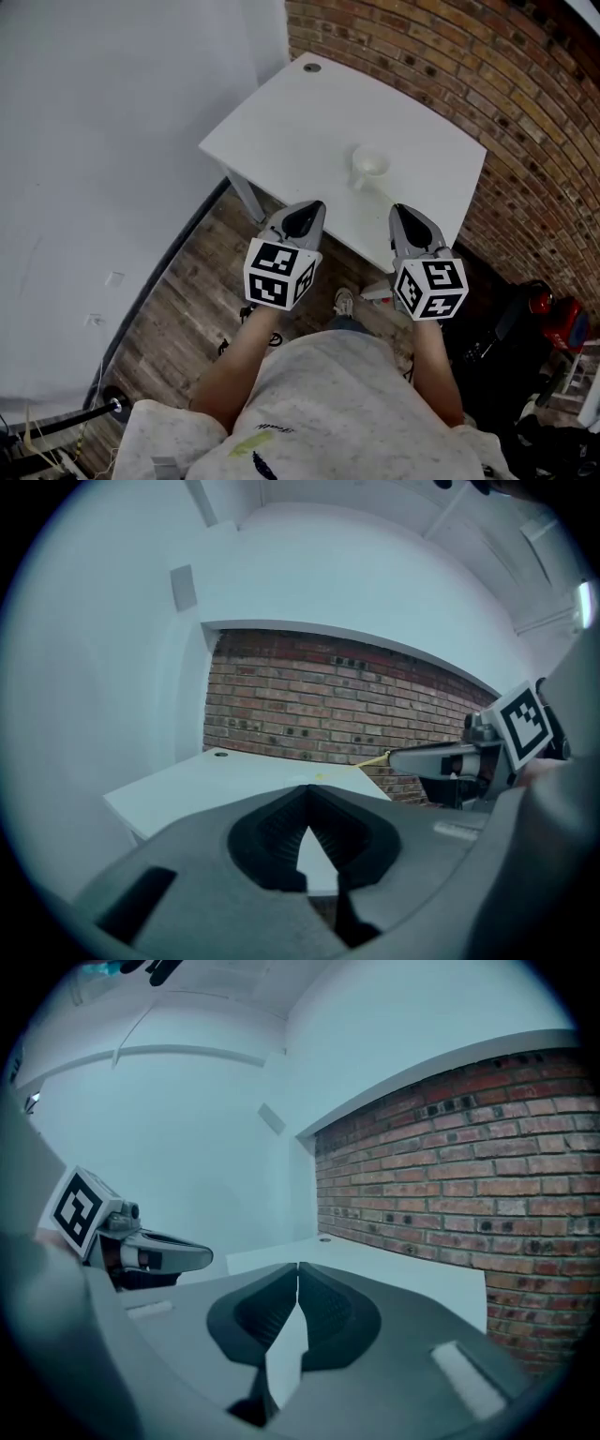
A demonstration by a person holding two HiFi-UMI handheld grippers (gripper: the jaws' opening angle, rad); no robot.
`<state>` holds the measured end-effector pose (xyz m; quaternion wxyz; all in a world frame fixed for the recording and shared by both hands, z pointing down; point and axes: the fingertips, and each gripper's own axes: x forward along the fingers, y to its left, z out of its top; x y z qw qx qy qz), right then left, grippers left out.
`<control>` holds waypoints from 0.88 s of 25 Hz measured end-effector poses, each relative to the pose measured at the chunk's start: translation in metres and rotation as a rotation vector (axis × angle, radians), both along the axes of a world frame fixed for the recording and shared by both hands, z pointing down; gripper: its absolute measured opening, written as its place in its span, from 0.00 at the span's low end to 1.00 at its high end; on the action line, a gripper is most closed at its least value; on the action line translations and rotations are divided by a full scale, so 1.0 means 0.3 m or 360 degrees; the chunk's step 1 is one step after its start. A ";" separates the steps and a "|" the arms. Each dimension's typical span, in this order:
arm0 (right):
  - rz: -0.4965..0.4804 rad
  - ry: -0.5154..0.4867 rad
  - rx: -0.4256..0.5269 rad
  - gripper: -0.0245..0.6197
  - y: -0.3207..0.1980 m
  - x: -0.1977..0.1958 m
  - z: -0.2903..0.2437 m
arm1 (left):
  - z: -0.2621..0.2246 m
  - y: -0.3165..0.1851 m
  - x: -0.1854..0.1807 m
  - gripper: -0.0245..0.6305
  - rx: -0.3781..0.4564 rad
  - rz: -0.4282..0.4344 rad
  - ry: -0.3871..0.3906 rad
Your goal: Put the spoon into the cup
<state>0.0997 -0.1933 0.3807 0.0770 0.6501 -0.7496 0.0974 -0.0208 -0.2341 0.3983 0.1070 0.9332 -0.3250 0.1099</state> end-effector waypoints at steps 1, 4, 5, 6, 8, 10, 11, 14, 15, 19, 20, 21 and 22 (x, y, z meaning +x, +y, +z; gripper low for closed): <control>-0.0011 0.0003 -0.0008 0.06 -0.016 0.013 0.004 | -0.001 -0.015 0.016 0.03 -0.0003 -0.0007 0.0004; -0.0042 0.0013 -0.0032 0.06 -0.062 0.056 0.017 | 0.006 -0.052 0.066 0.03 -0.0017 -0.0023 0.0005; -0.0052 0.0014 -0.0038 0.06 -0.079 0.070 0.021 | 0.011 -0.065 0.082 0.03 -0.0022 -0.0029 0.0002; -0.0063 0.0014 -0.0045 0.06 -0.095 0.084 0.027 | 0.015 -0.078 0.098 0.03 -0.0028 -0.0034 0.0000; -0.0081 0.0013 -0.0060 0.06 -0.124 0.112 0.041 | 0.025 -0.101 0.128 0.03 -0.0038 -0.0046 -0.0006; -0.0099 0.0008 -0.0078 0.06 -0.149 0.136 0.056 | 0.035 -0.121 0.154 0.03 -0.0045 -0.0058 -0.0012; -0.0109 0.0006 -0.0086 0.06 -0.161 0.146 0.064 | 0.039 -0.130 0.166 0.03 -0.0048 -0.0064 -0.0014; -0.0140 0.0005 -0.0109 0.06 -0.197 0.167 0.084 | 0.051 -0.159 0.195 0.03 -0.0058 -0.0082 -0.0024; -0.0150 0.0005 -0.0117 0.06 -0.209 0.174 0.090 | 0.054 -0.168 0.205 0.03 -0.0061 -0.0085 -0.0029; -0.0177 0.0001 -0.0157 0.06 -0.251 0.203 0.126 | 0.071 -0.196 0.241 0.03 -0.0072 -0.0092 -0.0047; -0.0184 -0.0002 -0.0165 0.06 -0.260 0.209 0.135 | 0.077 -0.203 0.248 0.03 -0.0076 -0.0095 -0.0052; -0.0190 -0.0006 -0.0174 0.06 -0.267 0.214 0.144 | 0.082 -0.209 0.255 0.03 -0.0079 -0.0098 -0.0057; -0.0198 -0.0009 -0.0183 0.06 -0.275 0.219 0.152 | 0.086 -0.214 0.263 0.03 -0.0082 -0.0100 -0.0061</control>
